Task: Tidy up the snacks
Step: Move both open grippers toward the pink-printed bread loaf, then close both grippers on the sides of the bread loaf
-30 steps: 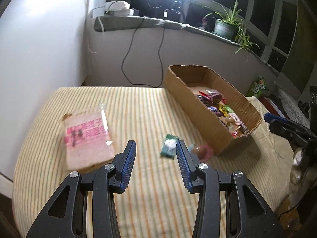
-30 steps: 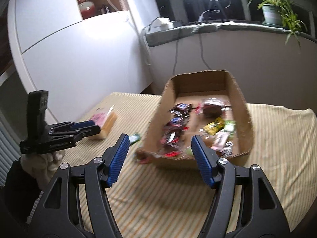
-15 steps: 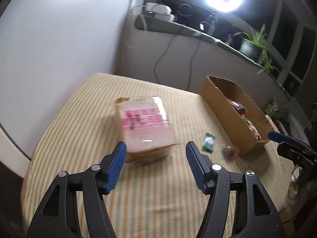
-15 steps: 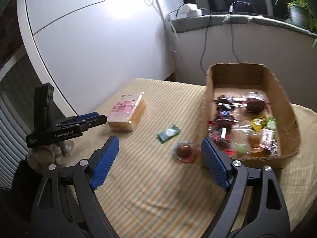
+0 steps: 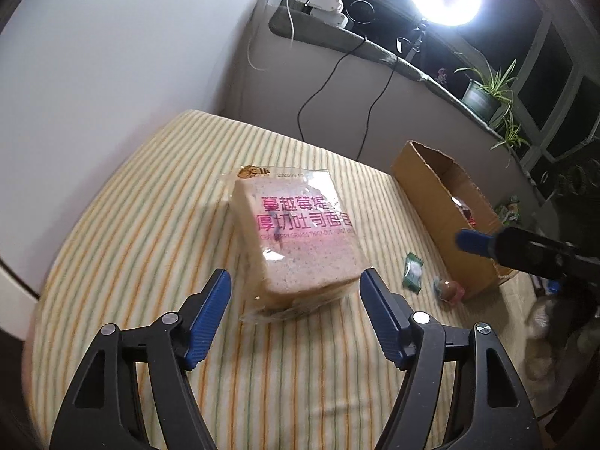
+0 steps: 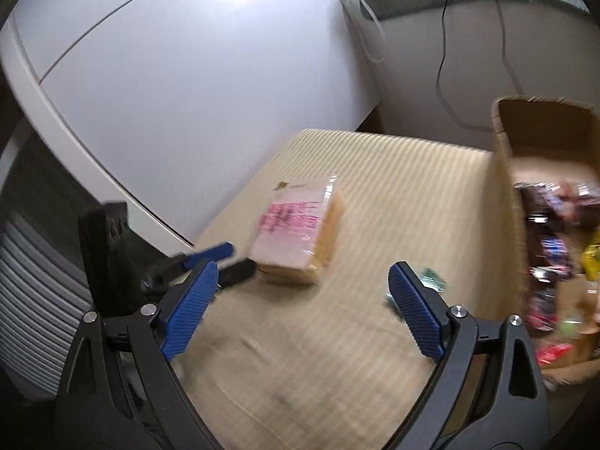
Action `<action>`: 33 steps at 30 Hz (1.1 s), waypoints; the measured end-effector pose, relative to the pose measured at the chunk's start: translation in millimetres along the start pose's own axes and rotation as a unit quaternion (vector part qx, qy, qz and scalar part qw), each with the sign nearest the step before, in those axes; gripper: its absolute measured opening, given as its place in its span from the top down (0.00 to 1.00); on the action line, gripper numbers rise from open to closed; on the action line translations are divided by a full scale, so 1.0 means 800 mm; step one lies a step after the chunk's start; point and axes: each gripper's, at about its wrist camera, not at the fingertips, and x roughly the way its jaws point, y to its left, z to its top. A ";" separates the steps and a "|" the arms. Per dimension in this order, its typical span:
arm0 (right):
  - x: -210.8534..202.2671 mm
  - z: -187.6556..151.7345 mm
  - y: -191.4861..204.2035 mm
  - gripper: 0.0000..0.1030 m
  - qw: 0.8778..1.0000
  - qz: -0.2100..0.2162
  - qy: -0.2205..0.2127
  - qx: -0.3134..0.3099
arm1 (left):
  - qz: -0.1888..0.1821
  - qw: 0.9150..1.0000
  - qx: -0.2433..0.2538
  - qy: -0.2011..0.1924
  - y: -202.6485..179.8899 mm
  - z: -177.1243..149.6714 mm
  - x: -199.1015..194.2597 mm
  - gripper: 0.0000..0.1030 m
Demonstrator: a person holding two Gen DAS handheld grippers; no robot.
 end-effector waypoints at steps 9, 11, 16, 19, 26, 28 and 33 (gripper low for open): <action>0.080 0.031 -0.006 0.10 0.997 0.023 0.055 0.043 | -0.032 0.999 -0.034 0.019 0.019 0.006 0.021 0.31; 0.094 0.034 -0.008 0.14 0.996 0.023 0.065 0.051 | -0.034 0.998 -0.037 0.024 0.022 0.005 0.024 0.31; 0.126 0.038 -0.013 0.21 0.993 0.028 0.089 0.067 | -0.042 0.997 -0.046 0.034 0.024 0.003 0.034 0.31; 0.142 0.038 -0.013 0.27 0.992 0.026 0.104 0.069 | -0.044 0.998 -0.042 0.035 0.022 0.004 0.034 0.31; 0.156 0.037 -0.010 0.39 0.992 0.018 0.111 0.064 | -0.040 0.998 -0.034 0.033 0.015 0.008 0.036 0.31; 0.154 0.036 -0.010 0.41 0.992 0.017 0.109 0.064 | -0.034 0.999 -0.027 0.031 0.010 0.007 0.034 0.31; 0.136 0.028 -0.007 0.41 0.992 0.019 0.104 0.062 | -0.026 0.999 -0.016 0.022 -0.002 0.005 0.022 0.32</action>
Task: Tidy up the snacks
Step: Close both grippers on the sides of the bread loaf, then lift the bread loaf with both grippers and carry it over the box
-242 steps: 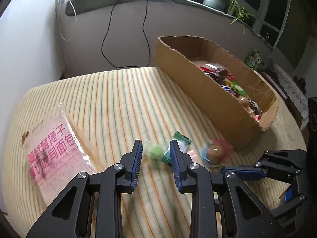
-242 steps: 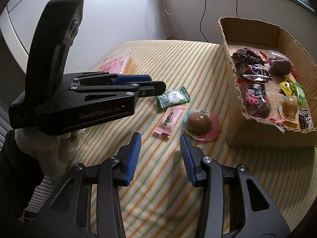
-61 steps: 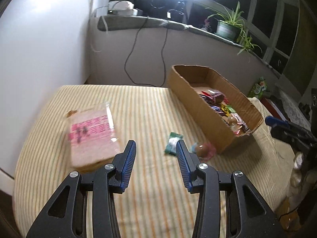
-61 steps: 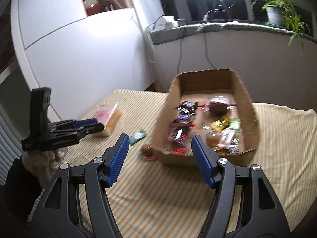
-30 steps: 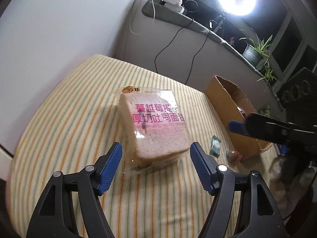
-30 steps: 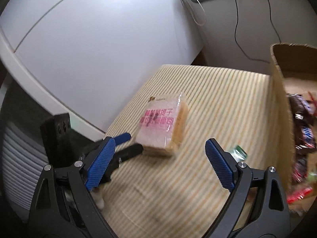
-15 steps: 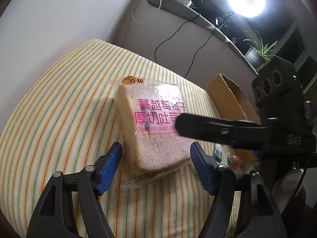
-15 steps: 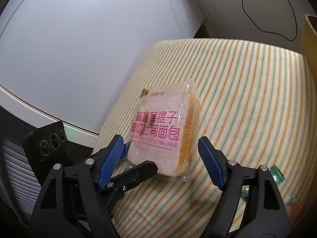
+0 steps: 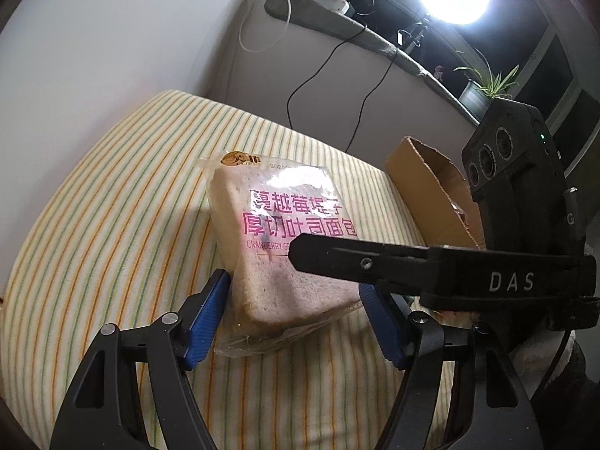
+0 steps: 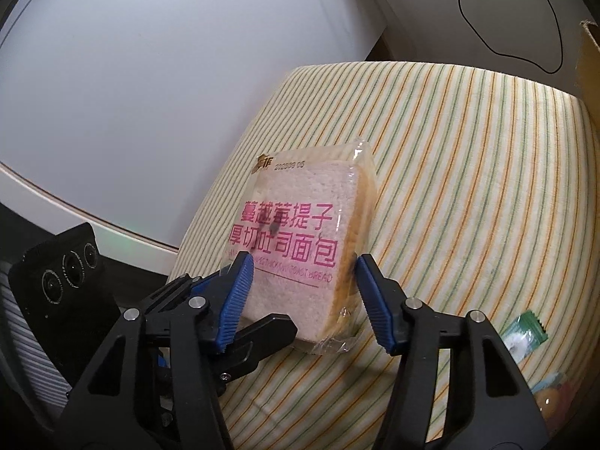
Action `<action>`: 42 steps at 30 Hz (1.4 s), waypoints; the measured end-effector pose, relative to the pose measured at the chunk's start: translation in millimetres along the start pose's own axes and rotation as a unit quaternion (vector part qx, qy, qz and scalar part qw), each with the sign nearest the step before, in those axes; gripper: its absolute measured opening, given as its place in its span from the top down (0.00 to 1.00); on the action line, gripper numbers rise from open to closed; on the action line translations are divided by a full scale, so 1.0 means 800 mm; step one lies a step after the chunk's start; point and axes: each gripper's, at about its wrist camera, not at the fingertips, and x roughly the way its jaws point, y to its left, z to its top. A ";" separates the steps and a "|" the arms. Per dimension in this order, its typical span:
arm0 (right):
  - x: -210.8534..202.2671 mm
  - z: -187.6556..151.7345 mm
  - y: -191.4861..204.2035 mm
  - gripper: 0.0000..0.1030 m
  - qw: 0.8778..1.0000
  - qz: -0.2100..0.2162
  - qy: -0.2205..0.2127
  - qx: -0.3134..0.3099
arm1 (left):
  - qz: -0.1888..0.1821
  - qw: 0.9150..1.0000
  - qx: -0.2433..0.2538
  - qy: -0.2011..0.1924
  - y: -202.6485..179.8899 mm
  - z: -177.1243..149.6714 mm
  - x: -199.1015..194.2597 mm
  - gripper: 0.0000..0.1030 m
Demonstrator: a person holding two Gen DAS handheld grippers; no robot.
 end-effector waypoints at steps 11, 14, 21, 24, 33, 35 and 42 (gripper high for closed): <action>-0.068 -0.013 0.013 0.41 0.999 -0.005 -0.038 -0.028 | -0.002 0.999 0.036 -0.030 -0.049 0.006 -0.025 0.33; -0.095 -0.013 0.009 0.41 0.998 -0.008 -0.053 -0.031 | -0.010 0.998 0.047 -0.036 -0.068 0.012 -0.026 0.33; -0.158 -0.011 -0.017 0.41 0.996 -0.024 -0.086 -0.030 | -0.033 0.996 0.076 -0.041 -0.122 0.037 -0.002 0.33; -0.188 -0.010 -0.035 0.41 0.994 -0.034 -0.101 -0.024 | -0.044 0.994 0.088 -0.038 -0.145 0.048 0.012 0.33; -0.249 -0.004 -0.088 0.41 0.989 -0.073 -0.127 -0.007 | -0.070 0.989 0.132 -0.022 -0.216 0.081 0.062 0.33; -0.253 0.003 -0.102 0.41 0.988 -0.080 -0.131 -0.003 | -0.074 0.988 0.138 -0.017 -0.226 0.086 0.072 0.33; -0.262 0.013 -0.148 0.41 0.987 -0.095 -0.132 0.016 | -0.086 0.985 0.150 0.010 -0.256 0.102 0.115 0.33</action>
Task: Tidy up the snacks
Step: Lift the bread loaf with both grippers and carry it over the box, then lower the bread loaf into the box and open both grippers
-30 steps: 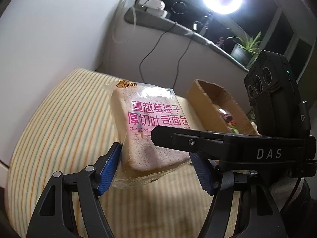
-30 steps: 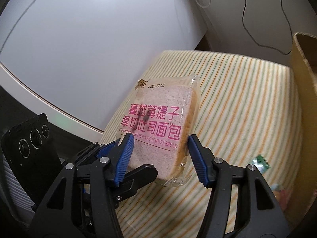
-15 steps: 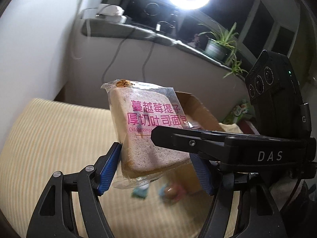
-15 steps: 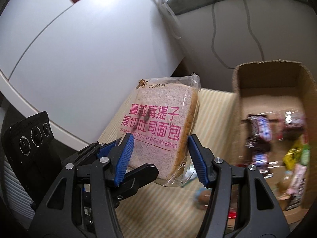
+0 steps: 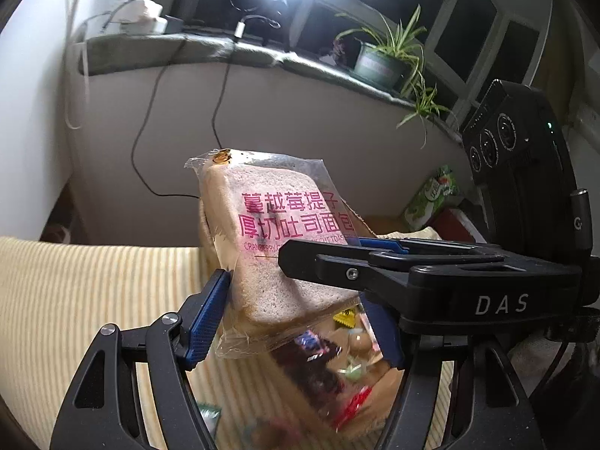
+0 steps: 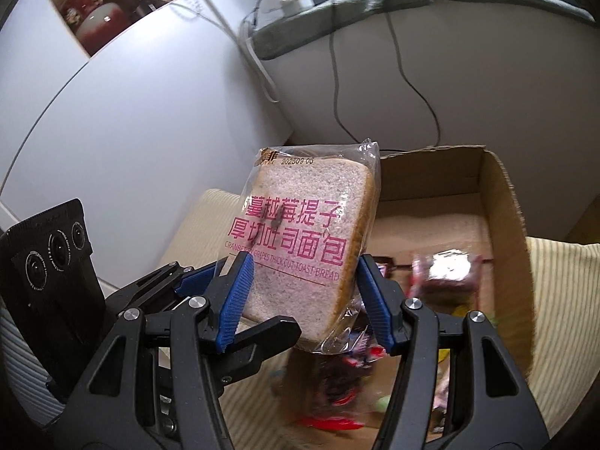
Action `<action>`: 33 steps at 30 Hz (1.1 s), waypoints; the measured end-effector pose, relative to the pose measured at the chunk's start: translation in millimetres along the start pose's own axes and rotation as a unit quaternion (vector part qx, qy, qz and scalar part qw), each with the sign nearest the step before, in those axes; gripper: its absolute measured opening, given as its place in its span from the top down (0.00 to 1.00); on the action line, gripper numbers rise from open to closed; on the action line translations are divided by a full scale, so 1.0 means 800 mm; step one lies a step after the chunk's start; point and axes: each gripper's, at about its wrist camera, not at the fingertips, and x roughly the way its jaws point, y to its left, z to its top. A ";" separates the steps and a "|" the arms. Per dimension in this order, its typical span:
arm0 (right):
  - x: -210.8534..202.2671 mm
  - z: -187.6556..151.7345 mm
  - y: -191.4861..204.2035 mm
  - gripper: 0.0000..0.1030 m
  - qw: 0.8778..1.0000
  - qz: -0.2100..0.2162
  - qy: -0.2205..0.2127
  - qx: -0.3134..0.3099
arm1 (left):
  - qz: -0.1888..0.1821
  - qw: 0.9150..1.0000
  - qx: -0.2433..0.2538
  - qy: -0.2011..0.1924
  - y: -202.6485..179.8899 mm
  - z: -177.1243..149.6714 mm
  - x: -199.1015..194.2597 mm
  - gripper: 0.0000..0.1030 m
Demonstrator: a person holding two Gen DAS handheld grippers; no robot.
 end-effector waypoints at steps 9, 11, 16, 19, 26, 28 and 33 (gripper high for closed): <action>0.017 0.017 -0.047 0.41 0.999 -0.017 0.004 0.036 | -0.008 0.999 0.018 0.041 -0.018 0.009 0.056 0.33; 0.018 0.019 -0.057 0.41 0.999 -0.024 0.006 0.038 | -0.008 0.999 0.023 0.048 -0.020 0.006 0.062 0.33; 0.021 0.017 -0.075 0.41 0.998 -0.031 0.010 0.053 | -0.008 0.997 0.034 0.063 -0.030 0.005 0.078 0.33; 0.021 0.019 -0.081 0.41 0.997 -0.037 0.008 0.060 | -0.003 0.996 0.047 0.071 -0.038 0.003 0.083 0.33; 0.014 0.019 -0.083 0.41 0.996 -0.059 -0.005 0.063 | 0.007 0.996 0.059 0.064 -0.039 0.004 0.074 0.33; 0.011 0.018 -0.079 0.39 0.996 -0.061 -0.009 0.059 | 0.009 0.996 0.060 0.059 -0.035 0.004 0.065 0.33; -0.005 0.010 -0.066 0.33 0.996 -0.072 -0.023 0.046 | 0.011 0.997 0.063 0.049 -0.032 -0.001 0.042 0.33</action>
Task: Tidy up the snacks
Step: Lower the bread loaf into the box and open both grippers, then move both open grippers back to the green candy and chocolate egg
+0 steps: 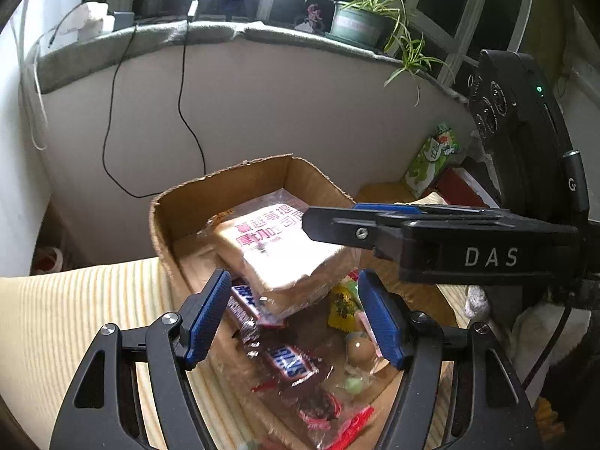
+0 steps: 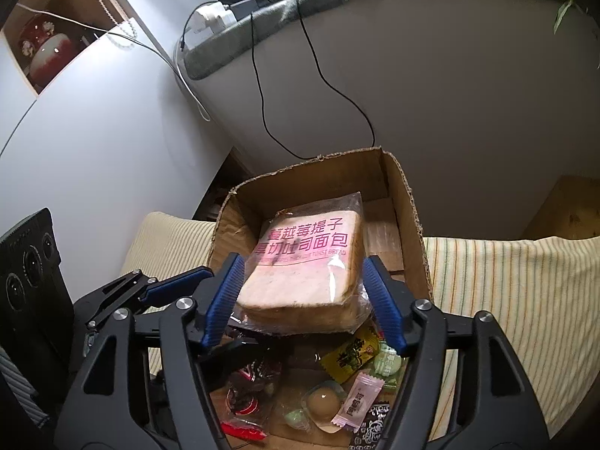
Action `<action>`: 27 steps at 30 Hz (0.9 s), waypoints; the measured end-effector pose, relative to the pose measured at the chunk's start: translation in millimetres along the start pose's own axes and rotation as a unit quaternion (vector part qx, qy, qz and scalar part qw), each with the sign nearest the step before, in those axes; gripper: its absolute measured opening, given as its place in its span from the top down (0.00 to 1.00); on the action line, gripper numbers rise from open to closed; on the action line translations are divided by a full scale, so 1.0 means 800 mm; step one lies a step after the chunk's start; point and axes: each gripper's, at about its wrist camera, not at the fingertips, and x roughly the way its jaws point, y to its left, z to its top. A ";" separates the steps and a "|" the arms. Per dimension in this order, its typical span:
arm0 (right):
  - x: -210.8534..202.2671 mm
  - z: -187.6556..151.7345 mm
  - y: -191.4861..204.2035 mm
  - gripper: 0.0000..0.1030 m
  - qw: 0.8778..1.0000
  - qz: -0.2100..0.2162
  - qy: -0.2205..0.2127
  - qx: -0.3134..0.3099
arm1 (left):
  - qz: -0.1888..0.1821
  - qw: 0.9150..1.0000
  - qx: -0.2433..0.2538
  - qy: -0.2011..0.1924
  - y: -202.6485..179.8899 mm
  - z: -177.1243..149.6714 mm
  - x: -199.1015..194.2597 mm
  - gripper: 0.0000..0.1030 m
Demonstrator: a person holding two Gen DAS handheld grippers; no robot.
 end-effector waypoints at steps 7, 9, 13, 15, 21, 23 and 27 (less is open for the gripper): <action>-0.024 -0.010 0.016 0.33 1.000 -0.002 -0.021 -0.006 | 0.007 1.000 -0.002 -0.017 0.000 -0.017 -0.035 0.33; -0.032 -0.014 0.023 0.33 1.000 -0.005 -0.027 -0.012 | 0.011 1.000 -0.002 -0.023 -0.002 -0.022 -0.045 0.33; -0.041 -0.022 0.035 0.33 0.999 -0.012 -0.038 -0.024 | 0.017 0.999 -0.003 -0.034 -0.002 -0.031 -0.066 0.33; -0.046 -0.027 0.039 0.33 0.999 -0.012 -0.043 -0.025 | 0.020 0.999 -0.003 -0.039 -0.002 -0.035 -0.075 0.33; -0.058 -0.041 0.043 0.33 0.998 0.008 -0.060 -0.023 | 0.027 0.998 -0.004 -0.053 0.000 -0.049 -0.104 0.33; -0.062 -0.048 0.049 0.33 0.997 0.019 -0.063 -0.032 | 0.029 0.998 -0.004 -0.056 0.001 -0.052 -0.109 0.33; -0.071 -0.064 0.070 0.33 0.995 0.020 -0.070 -0.070 | 0.033 0.997 0.002 -0.063 0.002 -0.060 -0.122 0.33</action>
